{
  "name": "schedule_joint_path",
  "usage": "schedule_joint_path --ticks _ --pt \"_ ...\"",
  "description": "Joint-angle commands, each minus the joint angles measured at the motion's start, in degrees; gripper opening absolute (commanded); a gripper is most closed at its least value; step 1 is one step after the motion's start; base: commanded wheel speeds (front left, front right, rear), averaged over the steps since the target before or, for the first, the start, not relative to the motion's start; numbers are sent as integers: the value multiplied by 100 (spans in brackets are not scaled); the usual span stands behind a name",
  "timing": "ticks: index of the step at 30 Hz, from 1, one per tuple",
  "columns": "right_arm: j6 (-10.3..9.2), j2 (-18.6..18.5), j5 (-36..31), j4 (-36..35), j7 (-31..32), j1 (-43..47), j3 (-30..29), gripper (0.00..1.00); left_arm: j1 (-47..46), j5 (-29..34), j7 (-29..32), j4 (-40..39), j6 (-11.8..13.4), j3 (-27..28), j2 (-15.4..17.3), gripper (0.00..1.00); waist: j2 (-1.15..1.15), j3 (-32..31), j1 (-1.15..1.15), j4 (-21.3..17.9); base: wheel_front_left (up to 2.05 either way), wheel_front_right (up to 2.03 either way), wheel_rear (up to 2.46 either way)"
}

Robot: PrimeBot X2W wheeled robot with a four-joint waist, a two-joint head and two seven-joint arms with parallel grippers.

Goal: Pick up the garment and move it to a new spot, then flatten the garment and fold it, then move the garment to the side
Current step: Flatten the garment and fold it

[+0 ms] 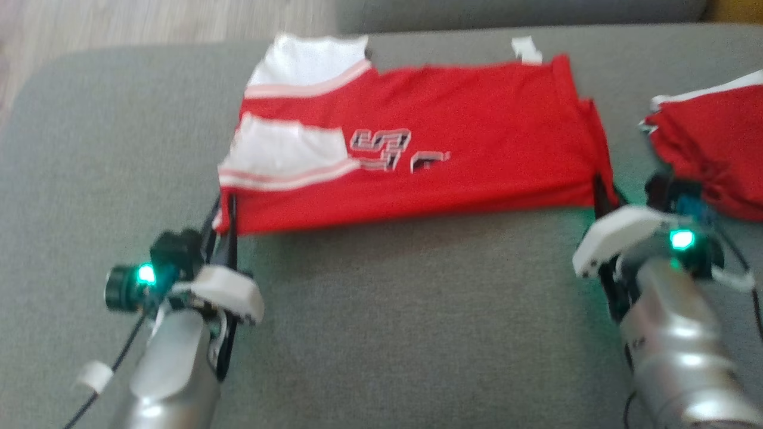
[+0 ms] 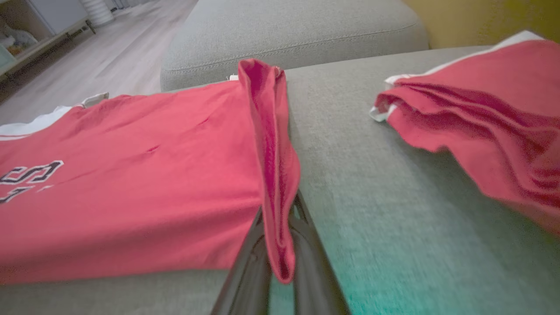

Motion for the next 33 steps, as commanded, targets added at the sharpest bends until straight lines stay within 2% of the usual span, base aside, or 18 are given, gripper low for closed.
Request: schedule_joint_path --ticks 1,8,14,21,25,26,27,29,31,32,33 --pt "-4 32 183 -98 -163 107 117 0 40 50 -62 -95 41 135 263 0 0 -346 0 -149 0 0 0" --pt "-4 32 458 -91 -260 672 235 0 521 124 21 -17 -5 -42 359 0 0 -840 0 -215 0 0 0" --pt "-4 32 596 -256 -109 1209 169 0 1029 147 316 -275 -83 -254 363 0 0 -1165 0 -186 0 0 0" --pt "-4 32 684 -744 83 1758 134 0 1463 136 591 -849 -1 -360 394 0 0 -1209 0 -149 0 0 0" --pt "-4 32 856 -1054 62 1956 186 0 1574 101 532 -1129 99 -348 373 0 0 -1183 0 -153 0 0 0" --pt "-4 32 871 -1154 13 1997 203 75 1586 98 485 -1194 146 -335 365 0 0 -1172 0 -159 0 0 0" --pt "-4 32 901 -1261 -43 2034 204 100 1590 92 430 -1253 192 -318 356 0 0 -1159 0 -167 0 0 0" --pt "-4 32 947 -1504 -145 2086 296 100 1576 83 316 -1354 283 -276 341 0 0 -1110 0 -187 0 0 0" --pt "-4 32 980 -1854 -268 2114 378 100 1528 83 182 -1465 369 -230 330 86 0 -1035 0 -212 0 0 0" --pt "-4 32 1046 -2055 -316 2131 460 100 1498 88 122 -1523 410 -208 324 100 0 -998 0 -224 0 0 0" --pt "-4 32 1129 -2284 -356 2152 541 100 1469 91 71 -1580 457 -179 316 100 0 -958 0 -239 0 0 0"
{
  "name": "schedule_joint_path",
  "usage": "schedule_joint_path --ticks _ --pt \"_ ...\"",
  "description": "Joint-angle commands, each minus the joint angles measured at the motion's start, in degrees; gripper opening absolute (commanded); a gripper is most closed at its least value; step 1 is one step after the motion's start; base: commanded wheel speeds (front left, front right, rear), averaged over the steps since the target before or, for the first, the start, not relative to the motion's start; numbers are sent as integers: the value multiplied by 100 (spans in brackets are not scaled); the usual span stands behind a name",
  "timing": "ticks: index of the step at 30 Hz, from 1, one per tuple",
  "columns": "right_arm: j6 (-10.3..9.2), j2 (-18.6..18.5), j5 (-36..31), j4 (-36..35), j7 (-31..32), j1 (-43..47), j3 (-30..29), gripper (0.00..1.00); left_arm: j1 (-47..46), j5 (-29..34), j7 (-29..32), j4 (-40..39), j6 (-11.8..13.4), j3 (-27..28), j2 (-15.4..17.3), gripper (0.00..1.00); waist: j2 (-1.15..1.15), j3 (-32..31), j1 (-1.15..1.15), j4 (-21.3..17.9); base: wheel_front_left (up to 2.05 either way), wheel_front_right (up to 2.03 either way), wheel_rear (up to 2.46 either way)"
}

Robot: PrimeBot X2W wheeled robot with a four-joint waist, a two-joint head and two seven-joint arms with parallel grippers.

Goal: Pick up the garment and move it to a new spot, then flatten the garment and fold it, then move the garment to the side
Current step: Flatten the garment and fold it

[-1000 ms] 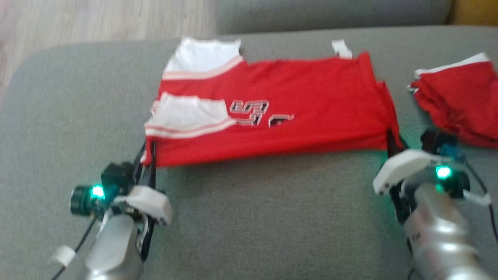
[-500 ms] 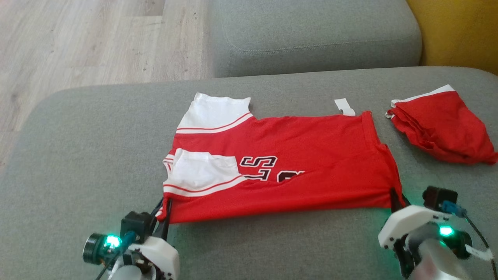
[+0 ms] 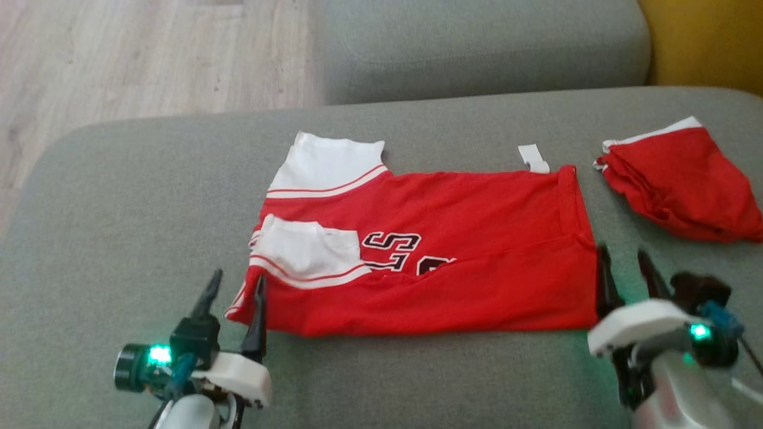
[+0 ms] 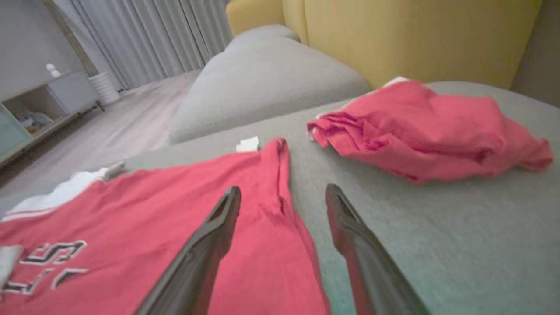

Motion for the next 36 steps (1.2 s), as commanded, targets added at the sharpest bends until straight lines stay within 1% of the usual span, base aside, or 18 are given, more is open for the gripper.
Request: schedule_joint_path --ticks 1,5,8,12,14,17,20,21,23,25,28,31,36 --pt "-4 -20 94 -470 -108 -111 276 100 -313 -12 -109 -267 61 259 74 100 0 93 0 -43 0 0 0" --pt "-4 -20 -45 -1749 -142 72 593 100 -472 -18 -190 -671 132 378 20 100 0 322 0 -118 0 0 0" --pt "-4 -20 -31 -2484 -144 286 647 100 -554 32 -196 -1271 118 492 -34 100 0 498 0 -159 0 0 0" --pt "-4 -20 -48 -2883 -145 388 724 100 -626 140 -198 -1784 26 607 -60 100 0 713 0 -247 0 0 0" --pt "-4 -20 -48 -2936 -146 381 741 100 -669 162 -198 -1834 -24 621 -51 100 0 762 0 -274 0 0 0" --pt "-4 -20 -36 -3054 -146 322 790 100 -927 220 -198 -1821 -214 661 60 100 0 924 0 -372 0 0 0" --pt "-4 -20 -1 -3135 -146 219 799 100 -1445 272 -184 -1483 -514 634 319 100 0 1116 0 -471 0 0 0" --pt "-4 -20 14 -3151 -146 192 796 100 -1683 284 -90 -1305 -631 597 436 100 0 1185 0 -503 0 0 0" --pt "-4 -20 41 -3183 -146 130 817 100 -2241 265 146 -973 -815 523 674 100 0 1342 0 -575 0 0 0" --pt "-4 -20 51 -3194 -146 59 884 100 -2780 242 581 -552 -936 358 952 100 0 1508 0 -678 0 0 0" --pt "-4 -20 111 -3218 -146 -63 1005 100 -3440 -7 1315 88 -1000 -9 1284 100 0 1740 0 -866 0 0 0" --pt "-4 -20 205 -3252 -146 -181 1126 100 -3927 -581 1968 542 -1006 -702 1661 100 0 1975 0 -1080 0 0 0" --pt "-4 -20 320 -3342 -146 -320 1272 100 -4447 -1465 2562 1002 -1008 -1497 2297 100 0 2294 0 -1367 0 0 0"
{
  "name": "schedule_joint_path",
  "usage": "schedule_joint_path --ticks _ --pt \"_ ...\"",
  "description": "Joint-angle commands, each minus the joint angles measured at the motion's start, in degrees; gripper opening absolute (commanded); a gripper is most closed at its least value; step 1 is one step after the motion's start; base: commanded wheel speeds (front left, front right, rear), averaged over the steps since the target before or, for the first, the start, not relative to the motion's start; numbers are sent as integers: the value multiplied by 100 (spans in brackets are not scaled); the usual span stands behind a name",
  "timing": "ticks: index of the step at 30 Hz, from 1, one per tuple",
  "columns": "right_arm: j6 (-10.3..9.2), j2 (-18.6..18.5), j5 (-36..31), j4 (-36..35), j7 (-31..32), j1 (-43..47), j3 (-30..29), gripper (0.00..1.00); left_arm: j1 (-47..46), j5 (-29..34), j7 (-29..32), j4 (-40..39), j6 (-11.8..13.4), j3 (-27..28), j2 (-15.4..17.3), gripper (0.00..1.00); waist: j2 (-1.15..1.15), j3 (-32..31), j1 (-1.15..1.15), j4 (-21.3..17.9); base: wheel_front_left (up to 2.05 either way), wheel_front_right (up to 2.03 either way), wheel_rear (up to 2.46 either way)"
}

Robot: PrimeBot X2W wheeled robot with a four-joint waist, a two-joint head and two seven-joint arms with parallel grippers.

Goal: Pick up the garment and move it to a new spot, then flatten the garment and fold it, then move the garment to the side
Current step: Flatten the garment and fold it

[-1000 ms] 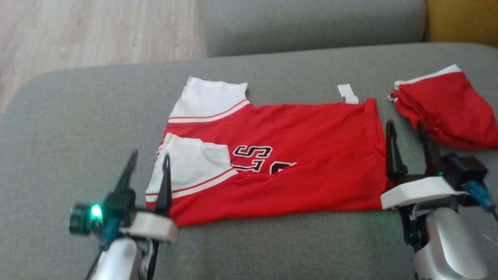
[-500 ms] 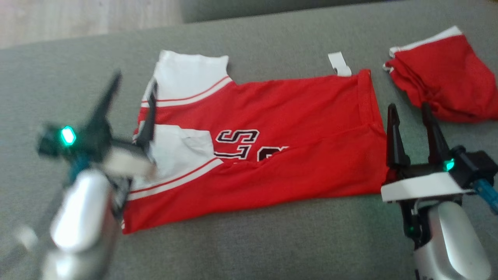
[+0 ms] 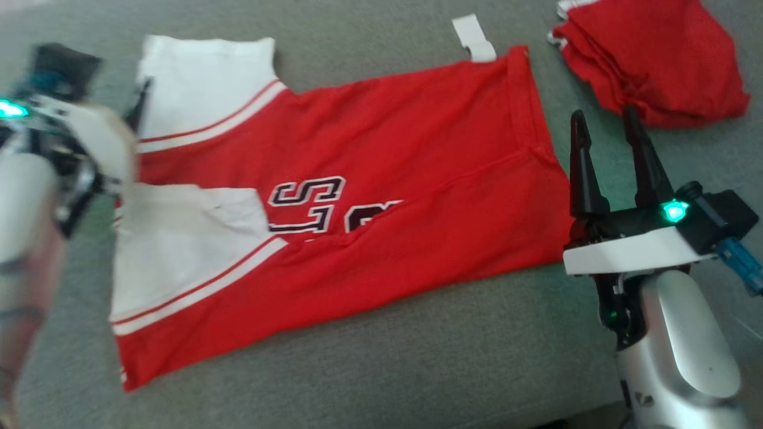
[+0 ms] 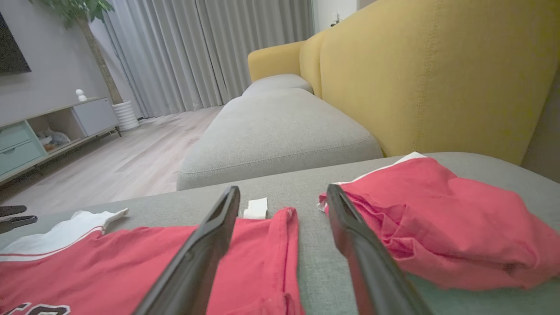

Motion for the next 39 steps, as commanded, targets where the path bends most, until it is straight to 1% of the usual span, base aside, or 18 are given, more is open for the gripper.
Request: schedule_joint_path --ticks 1,5,11,14,18,21,24,26,28,30,32,35,37,39 --pt "-4 -20 53 -228 -62 -143 141 100 -438 -190 70 -44 11 77 451 100 0 267 -1 -261 0 0 0" --pt "-4 -20 81 -272 -62 -178 168 100 -691 -554 82 183 11 -205 730 100 0 414 -1 -397 0 0 0" --pt "-4 -20 103 -298 -62 -181 196 100 -981 -982 43 433 11 -535 895 100 0 575 -1 -526 0 0 0" --pt "-4 -20 125 -307 -62 -190 193 100 -1108 -1153 37 582 11 -639 929 100 0 640 -1 -579 0 0 0" --pt "-4 -20 174 -299 -62 -176 163 100 -1260 -1387 120 750 10 -853 896 100 0 710 -1 -629 0 0 0" --pt "-4 -20 184 -295 -62 -176 167 100 -1279 -1527 190 752 10 -968 884 100 0 731 -1 -648 0 0 0" --pt "-4 -20 182 -281 -62 -191 152 100 -1272 -1797 312 710 10 -1131 862 100 0 740 -1 -655 0 0 0" --pt "-4 -20 168 -260 -62 -203 112 100 -1220 -2048 455 600 10 -1277 837 0 0 720 -1 -628 0 0 0" --pt "-4 -20 103 -225 -62 -210 65 100 -1165 -2278 551 461 10 -1423 850 0 0 671 -1 -572 0 0 0" --pt "-4 -20 12 -187 -62 -232 19 100 -1190 -2368 366 414 10 -1475 882 0 0 613 -1 -501 0 0 0" --pt "-4 -20 -117 -148 -62 -258 -56 100 -1191 -2401 147 379 10 -1565 832 0 0 522 -1 -393 0 0 0" --pt "-4 -20 -376 -38 -62 -323 -271 100 -1177 -2430 -283 322 10 -1669 680 0 0 339 -1 -158 0 0 0" --pt "-4 -20 -620 97 -57 -378 -352 100 -1183 -2328 -654 304 10 -1739 582 0 0 206 -1 27 0 0 0" --pt "-4 -20 -847 251 74 -484 -420 100 -1176 -2246 -1042 297 18 -1745 461 0 0 76 -1 226 0 0 0"
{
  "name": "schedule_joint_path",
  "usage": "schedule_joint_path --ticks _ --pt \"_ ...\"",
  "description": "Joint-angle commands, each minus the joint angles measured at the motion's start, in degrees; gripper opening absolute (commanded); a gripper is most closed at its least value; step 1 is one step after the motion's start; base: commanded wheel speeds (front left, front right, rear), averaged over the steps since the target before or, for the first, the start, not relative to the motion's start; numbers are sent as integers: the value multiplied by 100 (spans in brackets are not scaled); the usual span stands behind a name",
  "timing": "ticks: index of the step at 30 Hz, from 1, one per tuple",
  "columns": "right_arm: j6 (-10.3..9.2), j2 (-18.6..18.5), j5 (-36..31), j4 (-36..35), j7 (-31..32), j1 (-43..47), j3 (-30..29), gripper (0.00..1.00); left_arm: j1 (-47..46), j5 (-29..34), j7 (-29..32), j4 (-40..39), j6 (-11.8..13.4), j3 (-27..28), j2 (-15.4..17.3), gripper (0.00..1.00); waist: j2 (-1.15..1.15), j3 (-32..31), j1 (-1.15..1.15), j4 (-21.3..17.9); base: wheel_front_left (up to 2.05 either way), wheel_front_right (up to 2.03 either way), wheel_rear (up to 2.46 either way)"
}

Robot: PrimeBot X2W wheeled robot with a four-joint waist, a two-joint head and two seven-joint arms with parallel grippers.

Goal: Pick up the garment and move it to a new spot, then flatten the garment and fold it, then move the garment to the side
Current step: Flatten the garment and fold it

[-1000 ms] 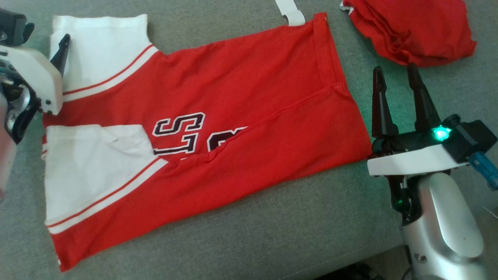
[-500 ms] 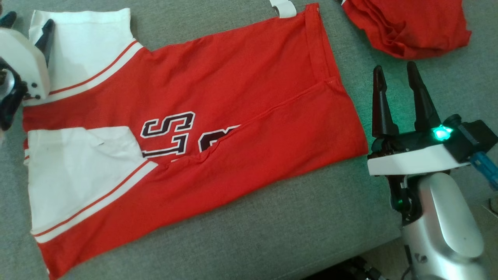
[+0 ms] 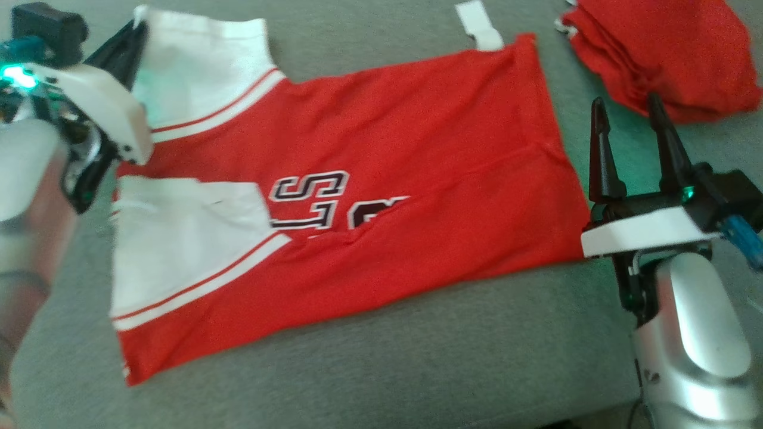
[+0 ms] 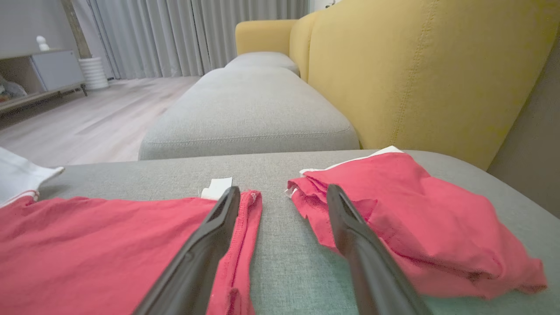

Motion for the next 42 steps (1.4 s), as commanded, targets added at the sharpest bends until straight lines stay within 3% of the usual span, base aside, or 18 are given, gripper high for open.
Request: schedule_joint_path --ticks 1,7,14,21,30,31,32,42 --pt "-4 -20 -165 -55 148 -212 38 100 -167 98 -316 -130 36 169 138 0 0 -298 0 386 0 0 0" --pt "-4 -112 -595 486 1161 -744 -22 100 24 370 -959 -511 142 6 -65 0 0 -553 0 963 0 0 0" --pt "-4 -530 -652 1674 2161 -1491 -278 100 349 524 -1017 -1394 311 -216 -97 0 0 -603 0 1432 0 0 0" --pt "-4 -799 -818 2715 2290 -2081 -464 100 503 571 -819 -2197 470 -346 -23 0 0 -480 0 1632 0 0 0" --pt "-4 -914 -866 3711 2497 -2653 -522 100 423 586 -651 -2669 609 -319 139 0 0 -152 0 1685 0 0 0" --pt "-4 -942 -876 3824 2547 -2706 -489 76 401 586 -639 -2691 617 -312 148 0 0 -119 0 1690 0 0 0" --pt "-4 -978 -877 3928 2582 -2759 -446 0 380 584 -630 -2702 624 -305 153 0 0 -93 0 1695 0 0 0" --pt "-4 -1074 -18 4035 2049 -3411 130 0 145 489 -754 -2305 773 -57 193 0 0 -107 0 1529 0 0 0"
